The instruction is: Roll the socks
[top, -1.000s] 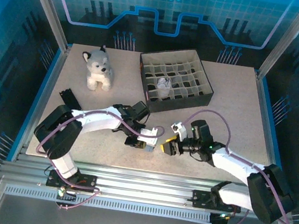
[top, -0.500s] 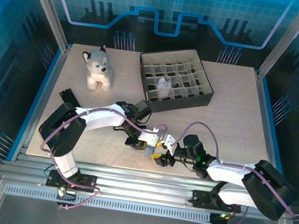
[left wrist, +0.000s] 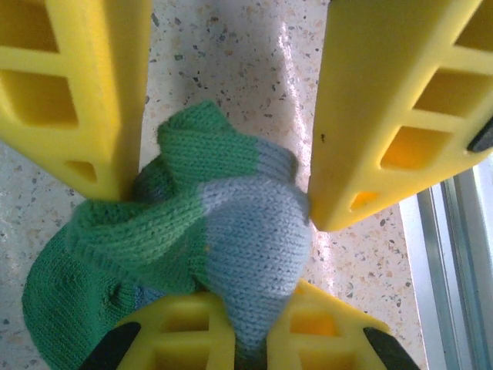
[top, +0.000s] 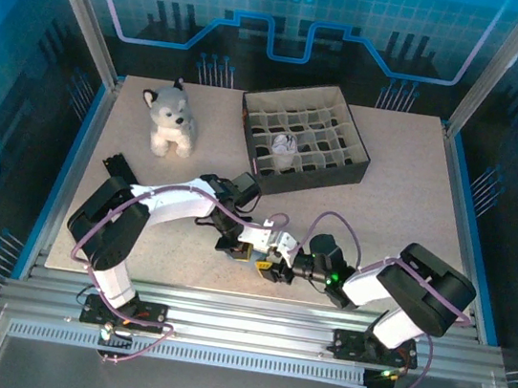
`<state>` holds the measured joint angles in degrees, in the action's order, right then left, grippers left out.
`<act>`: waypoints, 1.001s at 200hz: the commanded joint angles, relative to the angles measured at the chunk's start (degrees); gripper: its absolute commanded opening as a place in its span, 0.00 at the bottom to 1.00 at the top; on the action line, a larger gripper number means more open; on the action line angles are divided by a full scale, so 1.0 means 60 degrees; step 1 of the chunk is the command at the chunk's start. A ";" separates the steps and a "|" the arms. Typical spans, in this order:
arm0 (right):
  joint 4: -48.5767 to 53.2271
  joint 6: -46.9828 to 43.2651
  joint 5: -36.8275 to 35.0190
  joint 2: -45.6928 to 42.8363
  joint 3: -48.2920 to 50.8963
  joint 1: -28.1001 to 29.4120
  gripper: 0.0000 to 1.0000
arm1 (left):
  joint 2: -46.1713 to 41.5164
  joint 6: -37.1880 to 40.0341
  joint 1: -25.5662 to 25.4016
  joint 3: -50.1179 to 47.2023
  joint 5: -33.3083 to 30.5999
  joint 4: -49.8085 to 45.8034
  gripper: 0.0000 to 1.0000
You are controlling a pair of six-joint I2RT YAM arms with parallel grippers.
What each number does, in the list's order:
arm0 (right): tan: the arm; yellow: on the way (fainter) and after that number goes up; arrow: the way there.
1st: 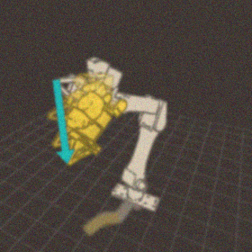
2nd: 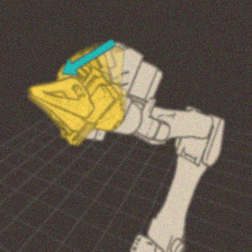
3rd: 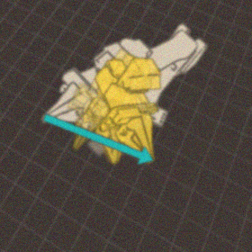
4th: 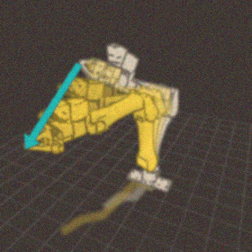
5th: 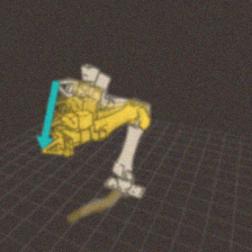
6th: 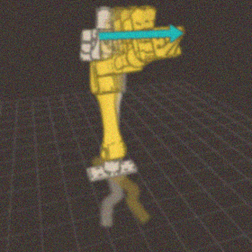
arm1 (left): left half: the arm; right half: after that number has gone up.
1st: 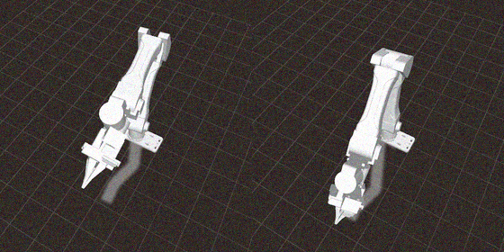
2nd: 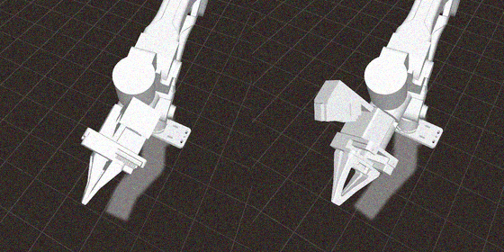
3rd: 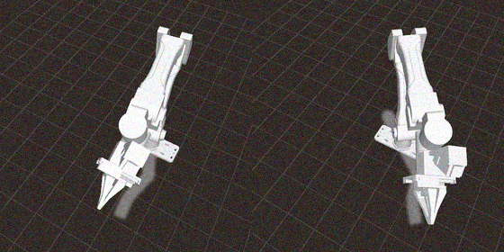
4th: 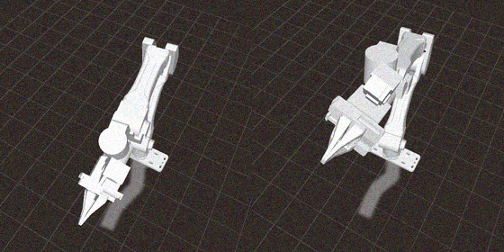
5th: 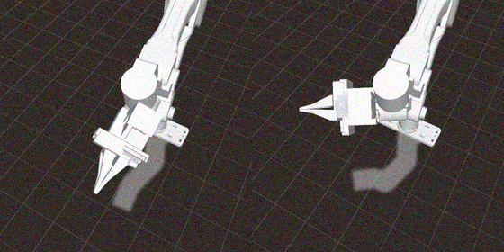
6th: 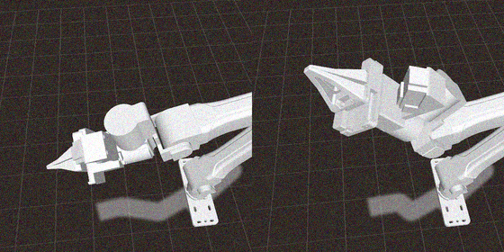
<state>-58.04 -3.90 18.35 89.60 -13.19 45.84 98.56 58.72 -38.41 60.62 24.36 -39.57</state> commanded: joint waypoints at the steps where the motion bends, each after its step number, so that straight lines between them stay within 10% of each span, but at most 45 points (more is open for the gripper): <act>1: 0.0002 0.0273 0.0372 0.0044 -0.0167 0.0170 0.39 | -0.0004 -0.0311 -0.0128 0.0163 0.0542 0.0097 0.00; 41: 0.0886 0.0368 0.0422 -0.0319 -0.0063 0.0138 0.00 | -0.0290 -0.0852 -0.0180 -0.0047 0.0583 0.0583 0.00; 69: 0.1541 0.0686 0.0432 -0.0708 -0.0083 0.0037 0.00 | -0.0514 -0.1253 -0.0229 -0.0265 0.0537 0.0935 0.00; 98: 0.1787 0.0655 0.0057 -0.1705 0.0385 0.0007 0.48 | -0.0676 -0.1511 -0.0309 -0.0411 0.0507 0.1084 0.00; 200: 0.0805 0.0549 0.0908 -0.2723 0.0995 -0.0983 0.59 | -0.0936 -0.0168 -0.0317 -0.0897 0.0579 0.1161 0.00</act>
<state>-47.75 -3.31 18.63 73.54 -8.27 42.48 94.96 53.01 -40.25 57.19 25.26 -32.82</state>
